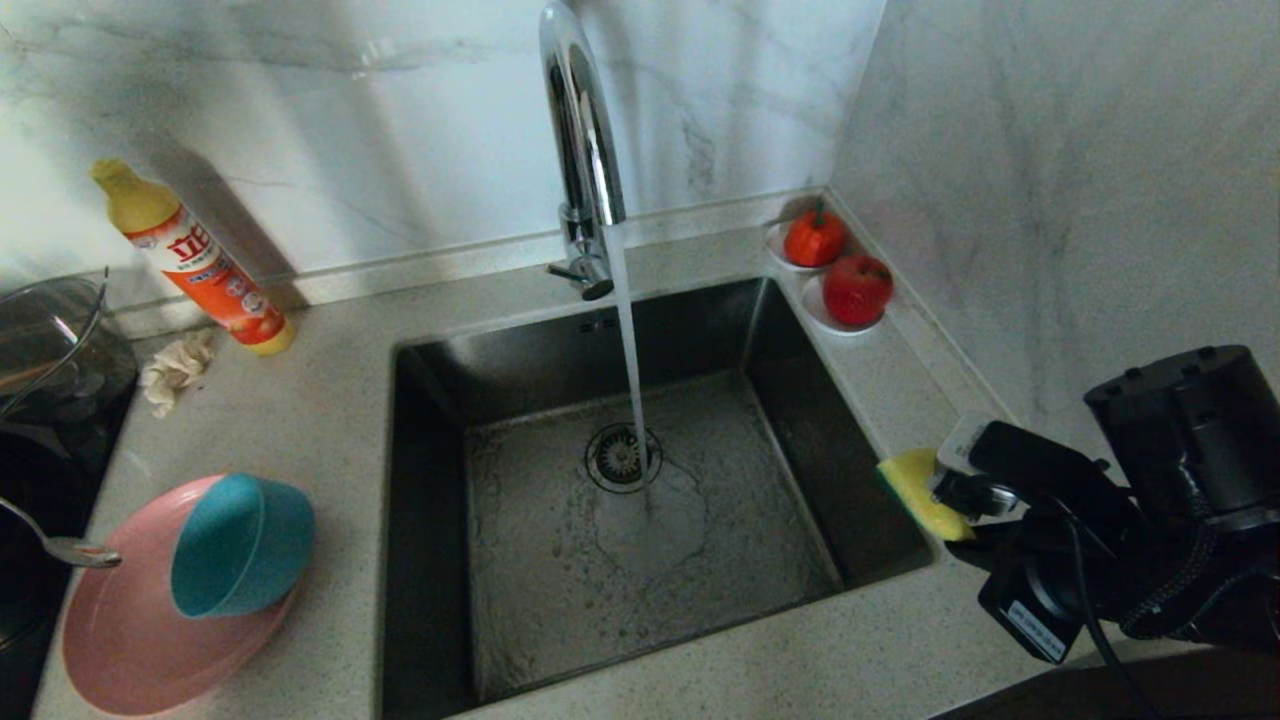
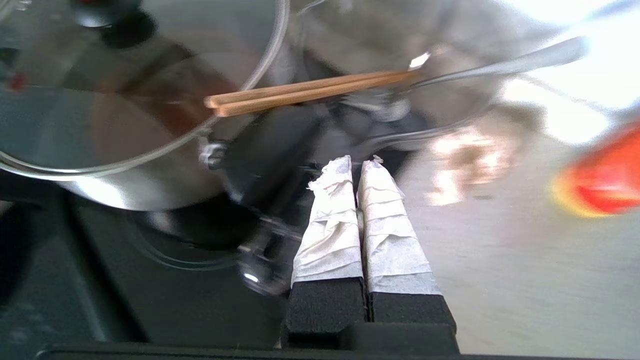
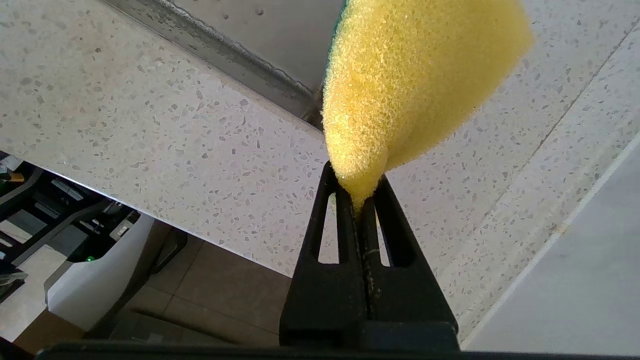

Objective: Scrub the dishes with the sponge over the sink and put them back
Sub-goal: Rinse the spoon

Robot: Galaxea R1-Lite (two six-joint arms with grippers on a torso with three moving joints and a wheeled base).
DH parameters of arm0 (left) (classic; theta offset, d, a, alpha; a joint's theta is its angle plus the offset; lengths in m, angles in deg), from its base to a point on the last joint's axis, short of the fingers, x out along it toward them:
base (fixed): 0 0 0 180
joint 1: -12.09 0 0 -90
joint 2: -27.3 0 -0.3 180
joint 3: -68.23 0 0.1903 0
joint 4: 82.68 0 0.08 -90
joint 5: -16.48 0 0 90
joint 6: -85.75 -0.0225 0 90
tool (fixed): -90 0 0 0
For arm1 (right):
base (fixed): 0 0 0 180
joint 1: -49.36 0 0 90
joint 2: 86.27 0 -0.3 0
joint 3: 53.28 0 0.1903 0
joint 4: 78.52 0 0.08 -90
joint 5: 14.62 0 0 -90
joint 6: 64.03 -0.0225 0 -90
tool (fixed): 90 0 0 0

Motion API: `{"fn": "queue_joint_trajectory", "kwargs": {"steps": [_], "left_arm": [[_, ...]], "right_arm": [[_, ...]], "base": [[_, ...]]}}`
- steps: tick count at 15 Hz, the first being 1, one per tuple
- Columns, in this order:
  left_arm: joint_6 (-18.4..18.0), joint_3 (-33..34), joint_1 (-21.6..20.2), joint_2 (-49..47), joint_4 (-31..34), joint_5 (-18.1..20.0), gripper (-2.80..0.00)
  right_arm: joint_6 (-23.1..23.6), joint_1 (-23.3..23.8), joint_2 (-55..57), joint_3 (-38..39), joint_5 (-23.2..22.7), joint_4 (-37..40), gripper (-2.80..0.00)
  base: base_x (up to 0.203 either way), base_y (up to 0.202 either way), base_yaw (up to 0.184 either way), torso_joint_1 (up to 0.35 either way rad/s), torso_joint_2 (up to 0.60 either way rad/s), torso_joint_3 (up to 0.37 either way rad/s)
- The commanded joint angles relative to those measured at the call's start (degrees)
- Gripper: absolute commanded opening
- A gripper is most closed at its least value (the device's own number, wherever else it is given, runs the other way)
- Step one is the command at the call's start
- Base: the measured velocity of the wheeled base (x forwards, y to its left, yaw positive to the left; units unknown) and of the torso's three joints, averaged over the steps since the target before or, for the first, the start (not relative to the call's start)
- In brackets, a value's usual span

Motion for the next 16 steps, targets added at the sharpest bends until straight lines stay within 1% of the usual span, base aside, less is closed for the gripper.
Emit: {"fn": "queue_joint_trajectory", "kwargs": {"steps": [1, 3, 5, 7, 9, 11, 12, 13, 14, 16], "left_arm": [[0.8, -1.2, 1.6, 4.6, 2.4, 0.1, -2.8], [1.8, -4.9, 2.4, 6.1, 6.5, 0.6, -2.8], [3.4, -9.7, 4.1, 7.4, 11.6, 1.0, -2.8], [5.3, -16.4, 5.9, 7.8, 16.2, 1.0, -2.8], [6.3, -22.8, 7.4, 7.3, 19.8, 1.0, -2.8], [7.3, -27.9, 10.8, 6.6, 23.2, 0.7, -2.8], [7.5, -28.7, 11.6, 6.3, 24.2, 0.6, -2.8], [7.7, -31.0, 14.5, 5.9, 25.8, 0.3, -2.8], [8.2, -33.8, 19.4, 5.1, 27.7, -0.2, -2.8], [9.7, -39.4, 27.5, 1.7, 31.6, -2.3, -2.8]], "right_arm": [[0.1, -0.1, 0.3, 0.1, 0.1, 0.1, -2.8], [0.1, -0.1, 0.5, 0.0, 0.1, 0.1, -2.8], [0.1, -0.1, 0.6, 0.1, 0.1, 0.1, -2.8], [0.0, -0.1, 0.2, 0.3, 0.0, 0.1, -2.8], [0.0, 0.0, -0.2, 0.7, 0.0, 0.1, -2.8], [0.0, -0.1, -0.2, 0.7, 0.0, 0.1, -2.8], [-0.3, -0.1, -0.3, 0.7, 0.0, 0.1, -2.8], [-1.0, -0.1, 0.0, 0.5, 0.0, 0.0, -2.8], [-1.1, -0.1, 0.0, 0.5, 0.0, 0.0, -2.8], [-1.3, -0.1, -0.6, 0.3, 0.0, -0.1, -2.8]], "base": [[0.0, 0.0, 0.0, 0.0, 0.0, 0.0], [0.0, 0.0, 0.0, 0.0, 0.0, 0.0], [0.0, 0.0, 0.0, 0.0, 0.0, 0.0], [0.0, 0.0, 0.0, 0.0, 0.0, 0.0], [0.0, 0.0, 0.0, 0.0, 0.0, 0.0], [0.0, 0.0, 0.0, 0.0, 0.0, 0.0], [0.0, 0.0, 0.0, 0.0, 0.0, 0.0], [0.0, 0.0, 0.0, 0.0, 0.0, 0.0], [0.0, 0.0, 0.0, 0.0, 0.0, 0.0], [0.0, 0.0, 0.0, 0.0, 0.0, 0.0]]}}
